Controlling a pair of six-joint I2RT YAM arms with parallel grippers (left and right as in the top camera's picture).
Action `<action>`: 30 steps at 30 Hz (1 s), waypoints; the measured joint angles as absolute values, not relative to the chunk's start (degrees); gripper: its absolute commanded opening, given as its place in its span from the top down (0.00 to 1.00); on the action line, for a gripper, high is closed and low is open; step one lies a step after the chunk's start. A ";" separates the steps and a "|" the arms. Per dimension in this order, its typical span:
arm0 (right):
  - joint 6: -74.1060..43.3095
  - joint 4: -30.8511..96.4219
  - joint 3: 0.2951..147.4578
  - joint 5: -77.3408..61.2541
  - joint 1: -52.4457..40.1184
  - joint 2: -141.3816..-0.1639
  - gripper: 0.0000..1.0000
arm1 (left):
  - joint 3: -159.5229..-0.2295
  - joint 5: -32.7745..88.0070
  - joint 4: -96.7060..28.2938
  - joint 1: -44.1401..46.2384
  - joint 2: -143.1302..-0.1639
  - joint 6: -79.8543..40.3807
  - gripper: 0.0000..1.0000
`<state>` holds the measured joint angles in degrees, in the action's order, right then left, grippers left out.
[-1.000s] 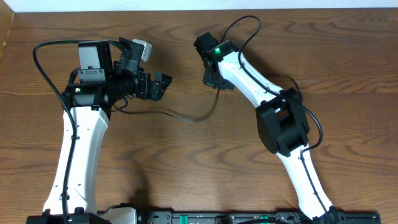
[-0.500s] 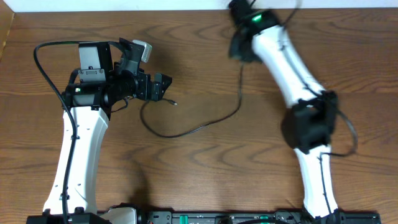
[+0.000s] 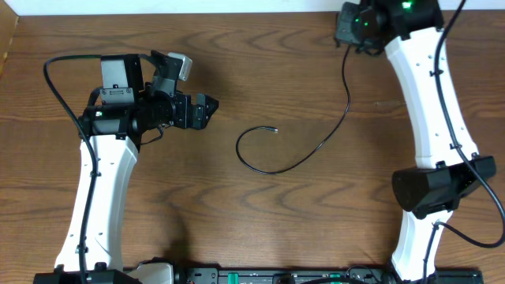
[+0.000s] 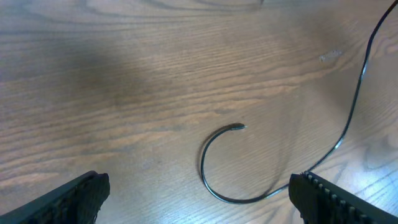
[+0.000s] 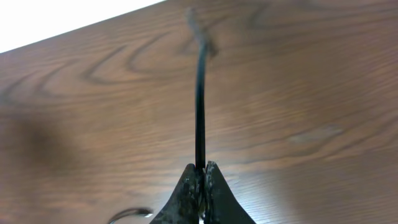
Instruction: Untangle cables
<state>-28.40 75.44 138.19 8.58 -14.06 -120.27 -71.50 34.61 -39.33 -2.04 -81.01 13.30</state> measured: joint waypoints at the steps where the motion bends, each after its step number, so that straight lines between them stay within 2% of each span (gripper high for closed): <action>1: -27.88 75.61 138.28 8.95 -13.34 -120.27 0.99 | -71.50 34.61 -39.51 -2.04 -81.01 13.30 0.02; 9: -24.01 79.22 141.51 10.63 -1.39 -120.27 0.99 | -71.50 34.63 -39.05 -2.04 -81.01 13.30 0.02; 23: -21.19 76.47 145.45 11.11 28.40 -120.27 0.99 | -71.50 34.63 -39.00 -2.04 -81.03 13.30 0.02; 30: -21.19 74.28 145.47 10.24 36.95 -120.27 0.99 | -71.50 34.61 -39.09 -2.04 -81.06 13.30 0.02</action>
<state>-21.19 74.28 145.47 10.24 36.95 -120.27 -71.50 34.61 -39.09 -2.04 -81.06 13.30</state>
